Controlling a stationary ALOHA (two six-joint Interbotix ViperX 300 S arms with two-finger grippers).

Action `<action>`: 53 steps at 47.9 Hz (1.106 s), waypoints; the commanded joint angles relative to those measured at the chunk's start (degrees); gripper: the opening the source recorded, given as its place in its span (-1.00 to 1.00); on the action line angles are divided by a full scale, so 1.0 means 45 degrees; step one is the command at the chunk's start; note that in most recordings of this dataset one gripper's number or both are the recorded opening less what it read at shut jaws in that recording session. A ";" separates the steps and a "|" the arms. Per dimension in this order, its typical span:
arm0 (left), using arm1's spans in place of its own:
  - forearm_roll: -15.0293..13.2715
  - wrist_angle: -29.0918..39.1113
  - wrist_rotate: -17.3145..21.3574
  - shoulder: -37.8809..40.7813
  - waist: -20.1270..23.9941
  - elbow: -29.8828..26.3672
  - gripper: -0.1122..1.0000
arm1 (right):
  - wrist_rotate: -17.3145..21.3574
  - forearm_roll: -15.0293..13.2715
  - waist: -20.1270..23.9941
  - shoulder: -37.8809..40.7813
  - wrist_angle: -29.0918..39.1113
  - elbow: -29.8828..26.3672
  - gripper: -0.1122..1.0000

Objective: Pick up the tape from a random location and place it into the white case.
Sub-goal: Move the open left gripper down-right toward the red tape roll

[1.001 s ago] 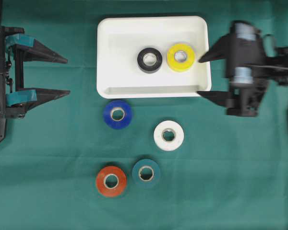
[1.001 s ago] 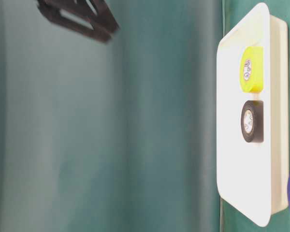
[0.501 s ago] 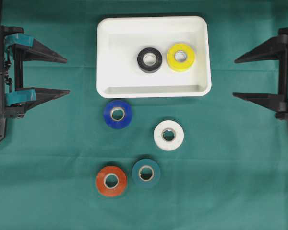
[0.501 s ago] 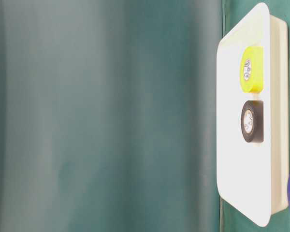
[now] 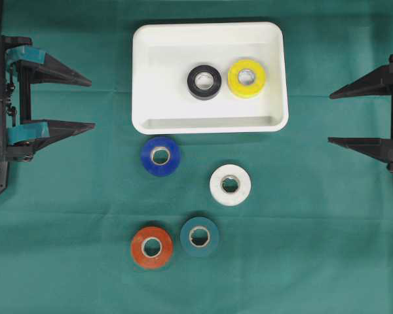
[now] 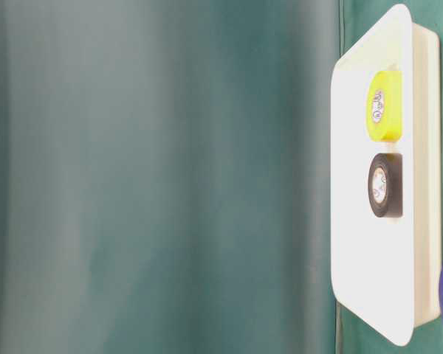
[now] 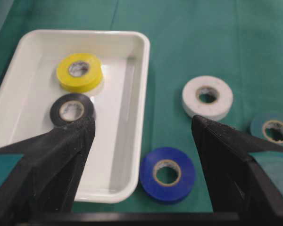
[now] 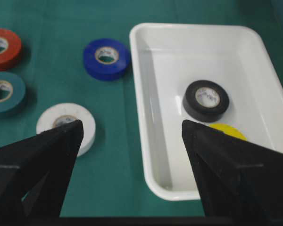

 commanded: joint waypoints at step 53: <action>-0.0078 -0.0273 -0.1113 0.0195 -0.5449 -0.0234 0.67 | 0.0000 -0.0039 0.0000 0.0000 -0.0137 -0.0234 0.72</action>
